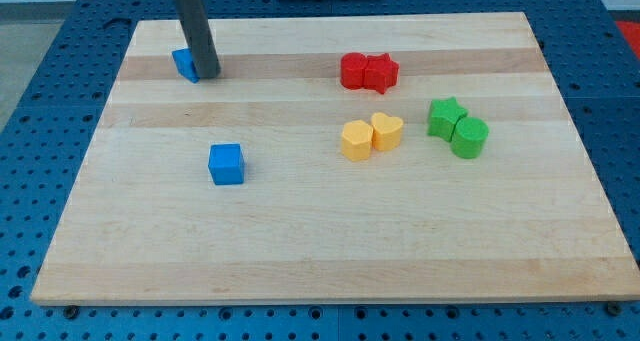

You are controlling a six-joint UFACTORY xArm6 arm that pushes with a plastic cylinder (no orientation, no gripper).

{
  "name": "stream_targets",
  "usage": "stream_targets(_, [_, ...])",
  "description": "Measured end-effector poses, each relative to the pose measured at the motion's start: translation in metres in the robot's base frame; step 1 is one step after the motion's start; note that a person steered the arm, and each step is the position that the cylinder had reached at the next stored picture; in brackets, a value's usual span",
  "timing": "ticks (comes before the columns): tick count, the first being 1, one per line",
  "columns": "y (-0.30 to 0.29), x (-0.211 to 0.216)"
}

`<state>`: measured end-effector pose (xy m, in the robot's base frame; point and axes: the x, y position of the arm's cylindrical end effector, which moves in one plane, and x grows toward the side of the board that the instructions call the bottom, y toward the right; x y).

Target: Push blue cube slightly up

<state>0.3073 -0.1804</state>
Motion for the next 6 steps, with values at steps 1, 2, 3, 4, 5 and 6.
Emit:
stream_targets(1, [-0.014,0.000])
stream_targets(2, [-0.003,0.008])
stream_targets(3, [0.051,0.063])
stream_targets(4, [0.098,0.124])
stream_targets(5, [0.098,0.128])
stream_targets(6, [0.105,0.159])
